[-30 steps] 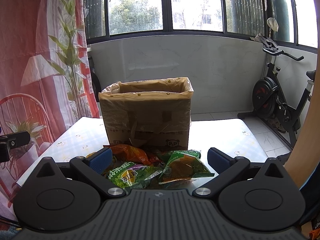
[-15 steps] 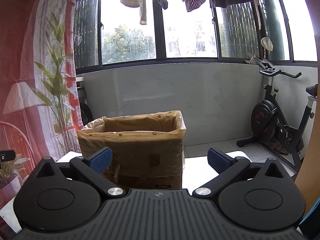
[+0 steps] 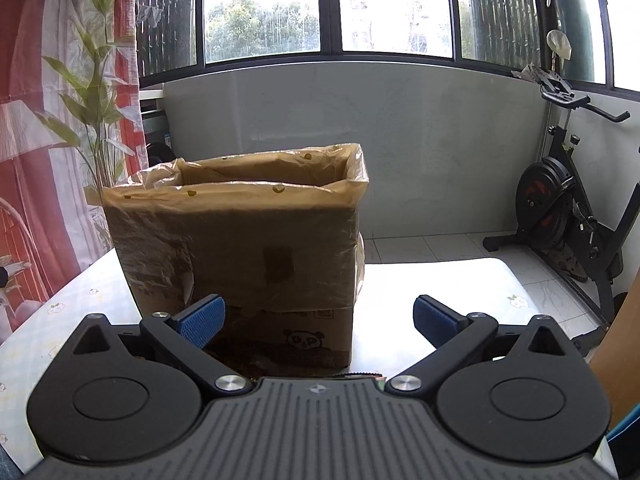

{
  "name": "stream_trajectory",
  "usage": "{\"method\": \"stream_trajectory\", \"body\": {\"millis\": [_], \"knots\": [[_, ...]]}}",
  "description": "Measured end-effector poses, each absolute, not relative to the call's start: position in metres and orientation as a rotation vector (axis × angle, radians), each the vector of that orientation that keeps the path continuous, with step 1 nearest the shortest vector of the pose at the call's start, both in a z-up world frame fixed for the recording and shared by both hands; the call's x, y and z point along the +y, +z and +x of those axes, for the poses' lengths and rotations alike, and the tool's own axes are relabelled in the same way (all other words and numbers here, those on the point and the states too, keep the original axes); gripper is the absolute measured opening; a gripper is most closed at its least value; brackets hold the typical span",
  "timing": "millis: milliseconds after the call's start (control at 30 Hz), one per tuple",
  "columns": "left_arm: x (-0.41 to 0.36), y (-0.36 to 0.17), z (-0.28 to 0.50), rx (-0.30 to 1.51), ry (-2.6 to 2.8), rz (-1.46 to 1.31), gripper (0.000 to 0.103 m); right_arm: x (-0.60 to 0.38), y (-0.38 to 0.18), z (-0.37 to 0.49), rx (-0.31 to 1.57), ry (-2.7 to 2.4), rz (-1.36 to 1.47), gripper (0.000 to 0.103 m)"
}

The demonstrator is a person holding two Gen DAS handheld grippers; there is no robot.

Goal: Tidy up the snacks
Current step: 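Lower left gripper to yellow chip bag while right gripper lowers to green-red corn snack bag, then close left gripper on yellow chip bag while right gripper closes on corn snack bag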

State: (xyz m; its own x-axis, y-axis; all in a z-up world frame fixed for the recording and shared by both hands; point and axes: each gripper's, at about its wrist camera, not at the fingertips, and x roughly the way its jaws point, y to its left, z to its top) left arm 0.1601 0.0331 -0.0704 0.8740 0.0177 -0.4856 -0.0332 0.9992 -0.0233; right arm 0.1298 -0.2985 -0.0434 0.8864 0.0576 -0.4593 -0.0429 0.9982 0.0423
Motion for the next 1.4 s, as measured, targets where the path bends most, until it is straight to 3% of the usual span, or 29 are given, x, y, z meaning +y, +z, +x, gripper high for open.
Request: {"method": "stream_trajectory", "body": {"millis": [300,667,1000,1167,1400], "knots": [[0.036,-0.108,0.189,0.655,-0.010,-0.148,0.092,-0.313,-0.101,0.141,0.665,0.057,0.127,0.092],[0.038,-0.153,0.210,0.830,-0.062,-0.317,0.091,-0.317,-0.114,0.135,0.728,0.109,0.183,0.091],[0.034,-0.169,0.214,0.874,-0.088,-0.348,0.102,-0.317,-0.115,0.139,0.758,0.121,0.182,0.088],[0.034,-0.174,0.213,0.894,-0.110,-0.370,0.103,-0.315,-0.119,0.141,0.779,0.116,0.186,0.086],[0.037,-0.161,0.206,0.873,-0.121,-0.338,0.083,-0.318,-0.120,0.137,0.776,0.123,0.201,0.081]]}}
